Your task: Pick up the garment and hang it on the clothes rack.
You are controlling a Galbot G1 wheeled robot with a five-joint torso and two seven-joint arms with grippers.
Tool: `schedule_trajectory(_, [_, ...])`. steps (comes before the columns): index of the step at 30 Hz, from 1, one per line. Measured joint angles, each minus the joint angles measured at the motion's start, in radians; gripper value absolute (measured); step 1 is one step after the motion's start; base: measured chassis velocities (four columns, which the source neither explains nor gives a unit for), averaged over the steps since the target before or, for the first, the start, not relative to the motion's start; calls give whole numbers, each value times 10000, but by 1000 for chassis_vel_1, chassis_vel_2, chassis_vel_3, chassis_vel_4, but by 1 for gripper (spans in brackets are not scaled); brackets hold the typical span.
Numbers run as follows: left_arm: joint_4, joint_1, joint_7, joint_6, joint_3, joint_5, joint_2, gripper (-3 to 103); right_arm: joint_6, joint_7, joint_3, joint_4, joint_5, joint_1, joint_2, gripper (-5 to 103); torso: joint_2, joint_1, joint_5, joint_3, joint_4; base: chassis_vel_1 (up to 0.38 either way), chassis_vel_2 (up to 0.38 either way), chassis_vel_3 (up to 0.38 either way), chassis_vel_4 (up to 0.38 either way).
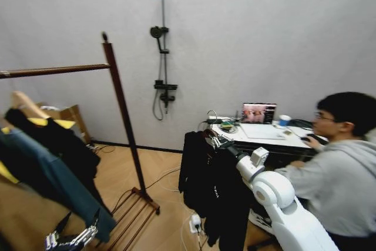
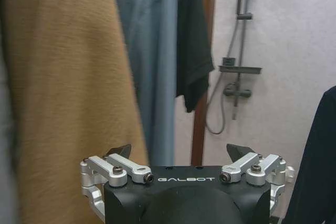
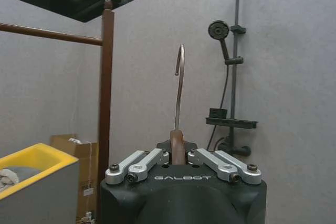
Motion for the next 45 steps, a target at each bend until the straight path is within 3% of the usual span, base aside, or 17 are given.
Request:
schedule_trajectory(26, [0,0,-2,0,0,0,0,100,70,114,25,10,-42,-6,67,9,1,-1,0,-1,2,124,120,127,117])
schedule_trajectory(45, [0,0,-1,0,0,0,0,100,146,41,-49,46,-193,-66,105,9,0,0,0,0,-2,-3,4,7,-3])
